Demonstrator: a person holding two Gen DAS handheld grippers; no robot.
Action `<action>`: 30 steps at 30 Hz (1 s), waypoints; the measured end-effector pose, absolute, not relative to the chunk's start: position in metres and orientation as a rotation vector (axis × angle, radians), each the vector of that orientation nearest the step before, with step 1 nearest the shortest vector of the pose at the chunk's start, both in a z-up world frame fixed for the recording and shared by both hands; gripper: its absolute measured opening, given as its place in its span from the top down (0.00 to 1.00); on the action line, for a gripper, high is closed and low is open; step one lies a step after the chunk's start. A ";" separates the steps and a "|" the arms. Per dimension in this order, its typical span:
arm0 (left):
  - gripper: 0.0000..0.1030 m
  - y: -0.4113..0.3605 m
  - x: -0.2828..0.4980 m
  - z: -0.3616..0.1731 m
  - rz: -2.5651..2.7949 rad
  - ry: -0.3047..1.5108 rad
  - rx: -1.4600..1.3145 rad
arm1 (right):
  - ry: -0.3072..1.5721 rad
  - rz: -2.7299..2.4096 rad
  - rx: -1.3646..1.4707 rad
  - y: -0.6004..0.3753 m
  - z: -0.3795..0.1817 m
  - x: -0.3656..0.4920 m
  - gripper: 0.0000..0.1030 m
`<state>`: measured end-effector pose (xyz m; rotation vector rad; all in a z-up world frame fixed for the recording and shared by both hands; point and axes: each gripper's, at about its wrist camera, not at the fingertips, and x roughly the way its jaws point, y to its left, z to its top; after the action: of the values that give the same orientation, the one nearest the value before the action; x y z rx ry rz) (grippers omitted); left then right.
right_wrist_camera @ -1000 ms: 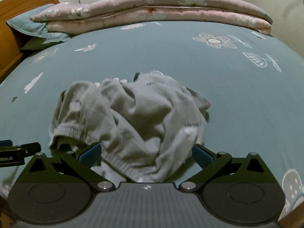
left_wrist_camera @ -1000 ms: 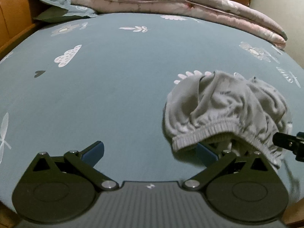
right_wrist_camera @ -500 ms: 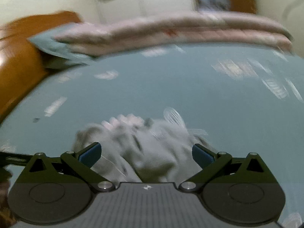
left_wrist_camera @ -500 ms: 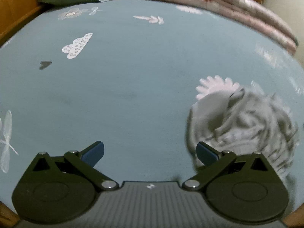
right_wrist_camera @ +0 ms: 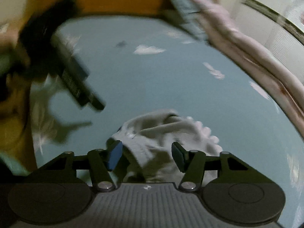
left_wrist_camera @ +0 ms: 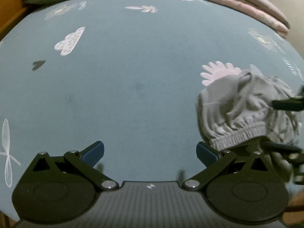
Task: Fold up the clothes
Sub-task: 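Grasp the garment's elastic hem with the right gripper while the left gripper grasps another edge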
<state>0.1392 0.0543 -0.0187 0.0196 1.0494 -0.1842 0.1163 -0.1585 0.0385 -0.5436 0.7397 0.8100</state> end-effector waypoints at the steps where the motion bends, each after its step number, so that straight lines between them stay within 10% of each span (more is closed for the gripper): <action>1: 0.01 0.054 0.138 -0.017 -0.197 1.039 0.036 | 0.739 0.838 -0.600 -0.151 0.035 0.115 0.49; 11: 0.01 0.065 0.143 -0.014 -0.278 0.970 0.161 | 0.683 0.976 -1.126 -0.118 0.002 0.100 0.71; 30: 0.01 0.058 0.155 -0.024 -0.463 0.849 0.208 | 1.060 0.881 -0.371 -0.153 0.066 0.191 0.77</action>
<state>0.1550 0.0580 -0.0236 0.2077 0.8491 -0.4632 0.1905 -0.1533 0.0655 -0.3712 1.0596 0.8807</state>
